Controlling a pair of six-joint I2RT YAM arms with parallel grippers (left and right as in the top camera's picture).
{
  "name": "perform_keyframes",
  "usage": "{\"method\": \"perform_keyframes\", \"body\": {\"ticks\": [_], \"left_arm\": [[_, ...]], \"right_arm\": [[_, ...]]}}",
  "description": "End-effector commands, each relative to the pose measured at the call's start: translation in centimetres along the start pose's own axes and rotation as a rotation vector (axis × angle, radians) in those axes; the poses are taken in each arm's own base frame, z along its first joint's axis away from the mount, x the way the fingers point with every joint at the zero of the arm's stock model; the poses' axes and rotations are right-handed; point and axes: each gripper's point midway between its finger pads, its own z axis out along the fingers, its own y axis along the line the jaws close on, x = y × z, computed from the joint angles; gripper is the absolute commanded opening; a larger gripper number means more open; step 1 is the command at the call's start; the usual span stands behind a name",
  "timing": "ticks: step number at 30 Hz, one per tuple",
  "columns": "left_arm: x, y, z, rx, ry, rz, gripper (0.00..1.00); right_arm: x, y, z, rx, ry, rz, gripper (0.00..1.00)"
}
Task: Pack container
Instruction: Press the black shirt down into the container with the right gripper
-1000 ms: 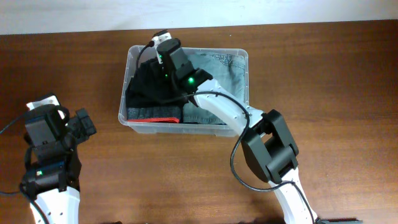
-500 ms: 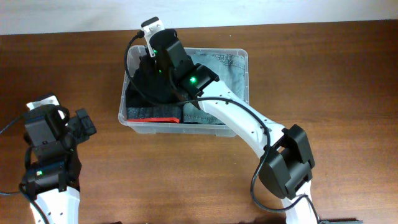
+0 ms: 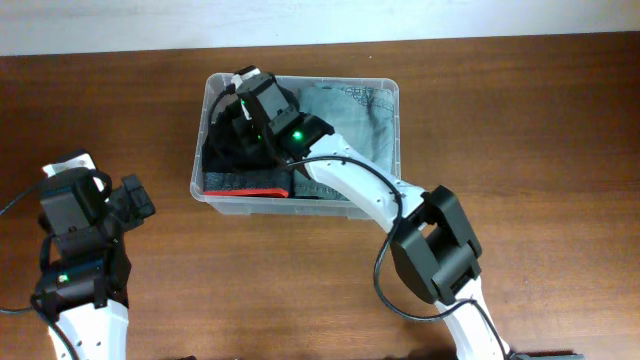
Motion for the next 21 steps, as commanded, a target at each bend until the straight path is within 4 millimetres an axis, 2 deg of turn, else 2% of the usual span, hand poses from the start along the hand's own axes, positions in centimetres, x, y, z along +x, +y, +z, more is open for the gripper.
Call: {"method": "perform_keyframes", "body": {"ticks": [1,7,9,11,15,18,21], "left_arm": [[0.1,0.0,0.1,0.003,0.004,-0.016,0.99],[0.1,0.0,0.1,0.003,0.004,-0.016,1.00],[0.1,0.0,0.1,0.003,0.004,-0.016,0.99],[0.1,0.0,0.1,0.003,0.004,-0.016,0.99],[0.1,0.0,0.1,0.003,0.004,-0.016,0.99],[0.1,0.0,0.1,0.003,0.004,-0.016,0.99],[0.1,0.0,0.1,0.003,0.004,-0.016,0.99]], "right_arm": [[3.8,0.7,1.9,-0.016,0.096,0.006,0.04],[3.7,0.6,1.5,-0.009,0.099,0.003,0.04],[2.6,0.7,0.6,-0.012,0.076,-0.011,0.04],[0.6,0.3,-1.0,0.018,0.033,-0.016,0.04],[-4.8,-1.2,-6.6,0.115,-0.102,-0.003,0.17],[-8.6,-2.4,-12.1,0.179,-0.203,0.017,0.36],[-11.0,-4.2,-17.5,0.261,-0.276,0.041,0.59]]}}
